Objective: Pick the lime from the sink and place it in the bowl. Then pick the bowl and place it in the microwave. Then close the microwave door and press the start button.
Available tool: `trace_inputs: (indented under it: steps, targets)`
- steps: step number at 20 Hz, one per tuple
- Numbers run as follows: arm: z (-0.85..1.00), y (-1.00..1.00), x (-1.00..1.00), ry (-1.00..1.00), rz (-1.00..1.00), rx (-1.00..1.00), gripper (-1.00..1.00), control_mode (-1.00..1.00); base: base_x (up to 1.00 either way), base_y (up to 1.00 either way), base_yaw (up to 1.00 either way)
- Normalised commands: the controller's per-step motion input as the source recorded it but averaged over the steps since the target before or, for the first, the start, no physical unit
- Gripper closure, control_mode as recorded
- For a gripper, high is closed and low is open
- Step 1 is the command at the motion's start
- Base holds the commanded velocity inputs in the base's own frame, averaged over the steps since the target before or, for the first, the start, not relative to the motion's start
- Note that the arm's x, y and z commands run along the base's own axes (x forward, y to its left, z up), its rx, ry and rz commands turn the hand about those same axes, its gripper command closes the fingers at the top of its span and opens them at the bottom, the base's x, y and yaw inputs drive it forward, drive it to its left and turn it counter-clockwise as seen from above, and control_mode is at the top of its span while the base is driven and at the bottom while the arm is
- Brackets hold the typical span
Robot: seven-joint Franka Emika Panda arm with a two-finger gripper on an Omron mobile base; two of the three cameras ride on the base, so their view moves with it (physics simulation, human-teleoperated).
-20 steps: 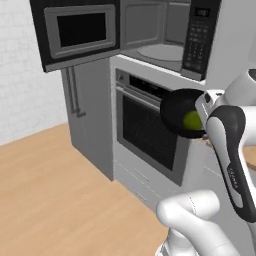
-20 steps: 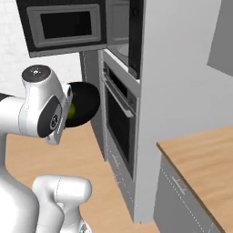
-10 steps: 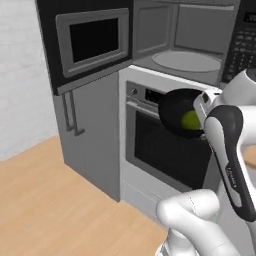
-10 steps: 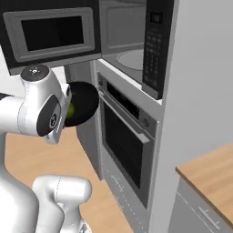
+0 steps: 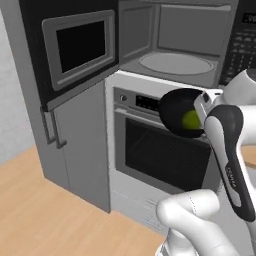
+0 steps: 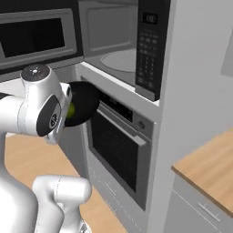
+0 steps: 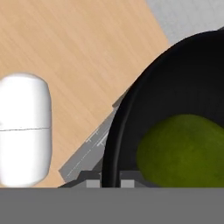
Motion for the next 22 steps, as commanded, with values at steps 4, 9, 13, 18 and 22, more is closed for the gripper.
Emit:
trace_inputs:
  steps: [4, 9, 13, 18, 22]
  targets:
    - [0.0, 0.0, 0.0, 0.0, 0.0, 0.0, 1.0, 1.0, 0.64, 0.44, -0.19]
    - [0.0, 0.0, 0.0, 0.0, 0.0, 0.0, 1.0, 1.0, 0.49, 0.02, -0.01]
    - [0.0, 0.0, 0.0, 0.0, 0.0, 0.0, 1.0, 1.0, 0.15, -0.12, 0.0]
    - [0.0, 0.0, 0.0, 0.0, 0.0, 0.0, 1.0, 1.0, 0.5, -0.02, 0.0]
    - [0.0, 0.0, 0.0, 0.0, 0.0, 0.0, 1.0, 1.0, 0.46, -0.04, 0.03]
